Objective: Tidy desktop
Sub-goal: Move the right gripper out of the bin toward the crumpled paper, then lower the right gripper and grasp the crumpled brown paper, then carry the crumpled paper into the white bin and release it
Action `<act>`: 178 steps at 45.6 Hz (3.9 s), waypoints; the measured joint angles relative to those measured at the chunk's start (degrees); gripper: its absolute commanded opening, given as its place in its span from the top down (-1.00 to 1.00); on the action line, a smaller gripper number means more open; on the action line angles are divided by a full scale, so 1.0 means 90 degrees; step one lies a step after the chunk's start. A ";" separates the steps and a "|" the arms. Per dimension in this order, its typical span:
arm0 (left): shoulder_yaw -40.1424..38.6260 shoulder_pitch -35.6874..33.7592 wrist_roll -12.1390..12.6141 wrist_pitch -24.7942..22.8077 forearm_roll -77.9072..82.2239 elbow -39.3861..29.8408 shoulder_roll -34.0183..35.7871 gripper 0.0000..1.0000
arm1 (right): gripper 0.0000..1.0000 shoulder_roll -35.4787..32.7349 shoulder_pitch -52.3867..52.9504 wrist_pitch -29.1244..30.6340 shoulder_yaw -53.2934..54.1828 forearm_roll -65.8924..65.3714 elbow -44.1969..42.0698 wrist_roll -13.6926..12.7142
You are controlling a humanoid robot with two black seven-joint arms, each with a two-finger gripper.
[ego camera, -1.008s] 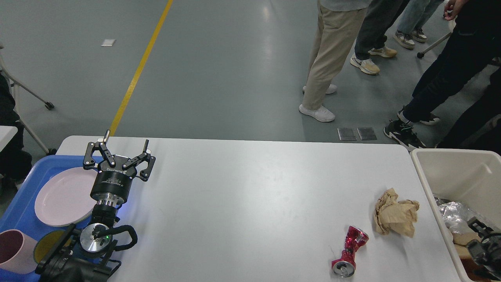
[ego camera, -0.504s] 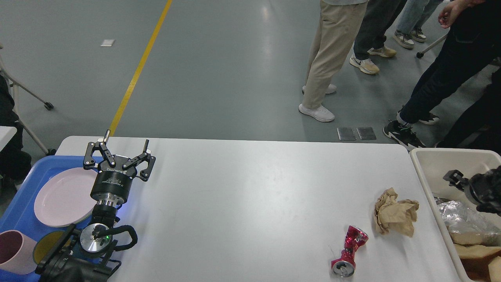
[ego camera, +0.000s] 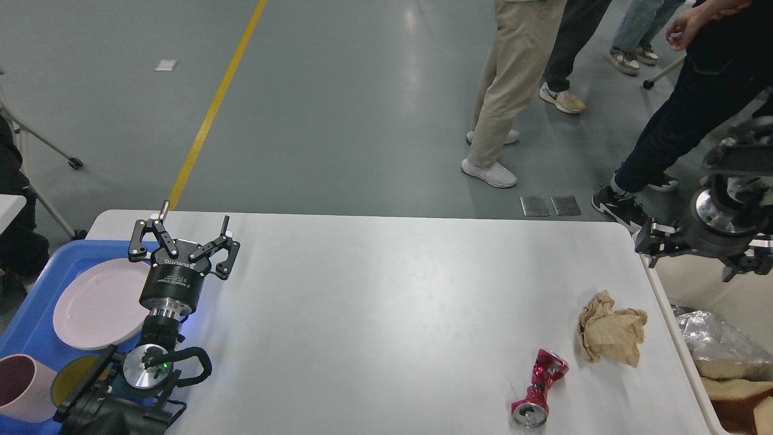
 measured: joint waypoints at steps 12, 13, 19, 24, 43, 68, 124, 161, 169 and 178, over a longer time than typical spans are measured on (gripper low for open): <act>0.0000 0.0000 0.0000 0.0000 -0.0002 0.0000 0.0000 -0.93 | -0.97 0.0382 0.2191 0.0537 -0.0194 0.1129 0.1796 0.0015; 0.0000 0.0000 0.0000 0.0000 -0.0002 0.0000 0.0000 -0.93 | -0.95 0.0391 0.2304 0.0551 -0.0196 0.1173 0.1918 0.0024; 0.0000 0.0000 0.0000 0.0000 -0.0002 0.0000 0.0000 -0.93 | -0.95 0.0380 0.2798 0.0592 -0.0216 0.1272 0.2721 0.0295; 0.0000 0.0000 0.0000 0.0000 -0.0003 0.0000 0.0000 -0.93 | -0.95 0.0389 0.2962 0.0562 -0.0399 0.1259 0.3017 0.1126; 0.0000 0.0001 0.0000 0.0000 -0.0003 0.0000 0.0000 -0.93 | -0.96 0.0466 0.2587 -0.0197 -0.0831 0.0858 0.2752 0.1877; -0.0001 0.0001 0.0000 0.0000 -0.0003 0.0000 0.0000 -0.93 | -0.98 0.0784 -0.2692 -0.2546 -0.0344 0.0746 -0.1046 0.1878; -0.0001 0.0001 0.0000 0.0000 -0.0002 0.0000 0.0000 -0.93 | 1.00 0.1162 -0.4422 -0.3362 0.0760 0.0868 -0.1967 0.1748; 0.0000 0.0001 0.0000 0.0000 0.0000 -0.0001 0.0000 -0.93 | 1.00 -0.0206 -0.0506 -0.0114 -0.0625 0.0990 0.0230 0.1526; -0.0001 0.0001 0.0000 0.0000 -0.0001 -0.0001 0.0000 -0.93 | 1.00 -0.0293 0.1188 0.0212 -0.1442 0.1004 0.1403 0.1559; 0.0000 0.0001 0.0000 0.0000 0.0000 -0.0001 0.0000 -0.93 | 1.00 -0.0421 0.1814 0.0155 -0.1837 0.1043 0.1811 0.1578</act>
